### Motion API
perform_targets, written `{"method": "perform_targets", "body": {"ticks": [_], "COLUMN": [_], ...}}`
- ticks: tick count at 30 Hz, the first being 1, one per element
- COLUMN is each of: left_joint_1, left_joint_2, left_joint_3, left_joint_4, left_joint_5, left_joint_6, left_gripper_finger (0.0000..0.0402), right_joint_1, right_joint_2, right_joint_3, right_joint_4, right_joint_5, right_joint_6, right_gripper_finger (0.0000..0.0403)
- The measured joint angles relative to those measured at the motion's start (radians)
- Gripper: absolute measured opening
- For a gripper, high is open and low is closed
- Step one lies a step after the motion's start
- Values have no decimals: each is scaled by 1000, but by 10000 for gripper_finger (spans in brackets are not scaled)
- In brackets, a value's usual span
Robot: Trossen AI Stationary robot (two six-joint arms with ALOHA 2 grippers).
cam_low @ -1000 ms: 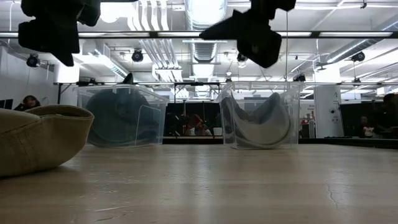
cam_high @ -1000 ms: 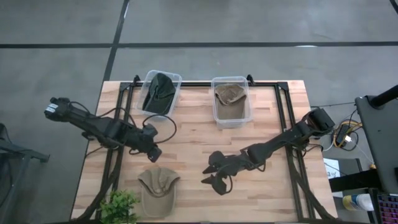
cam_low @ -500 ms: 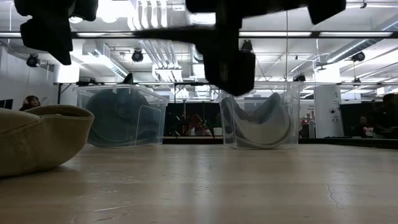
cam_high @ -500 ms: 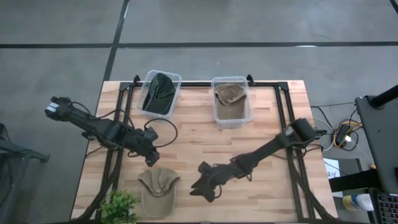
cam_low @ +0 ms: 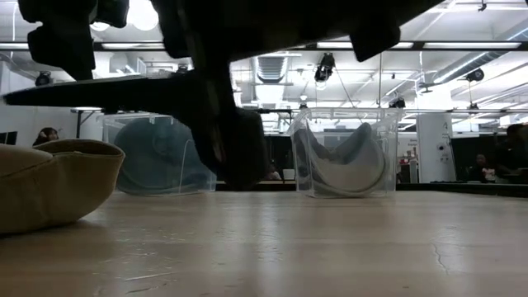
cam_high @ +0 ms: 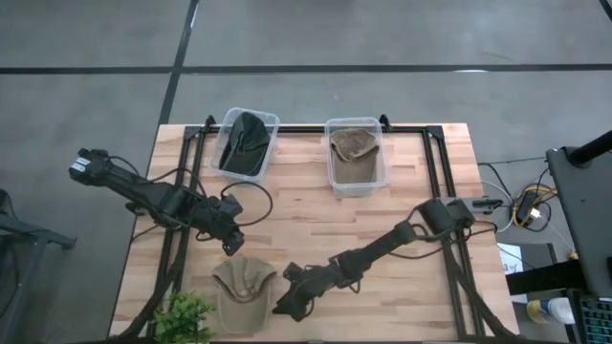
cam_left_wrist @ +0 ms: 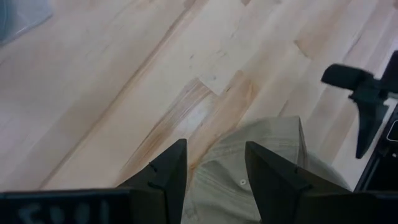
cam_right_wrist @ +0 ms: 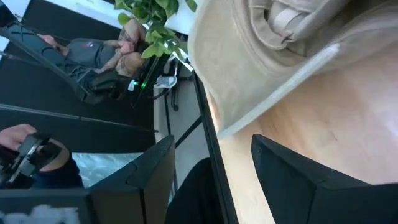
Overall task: Pick & Place hat
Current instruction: Put the brown cap into the right transparent bin
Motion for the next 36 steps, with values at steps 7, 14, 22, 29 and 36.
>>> {"method": "perform_targets", "body": {"ticks": [7,14,22,29,36], "left_joint_1": [-3,-18,-73,-135,-203], "left_joint_2": [1,2,2,3,8], "left_joint_3": [0,0,0,-1,-2], "left_joint_4": [2,1,10,10,12], "left_joint_5": [14,34,49,79,83], "left_joint_6": [-14,-134,-242,-458,-696], "left_gripper_finger": [154,154,154,154,154], "right_joint_1": [0,0,0,0,0], "right_joint_2": [-2,-12,-40,-114,-145], "right_joint_3": [15,13,12,15,14], "right_joint_4": [-107,-179,-230,-467,-616], "right_joint_5": [-15,-12,-35,-35,41], "right_joint_6": [-69,-200,-432,-597,-718], "right_gripper_finger": [194,192,192,192,192]}}
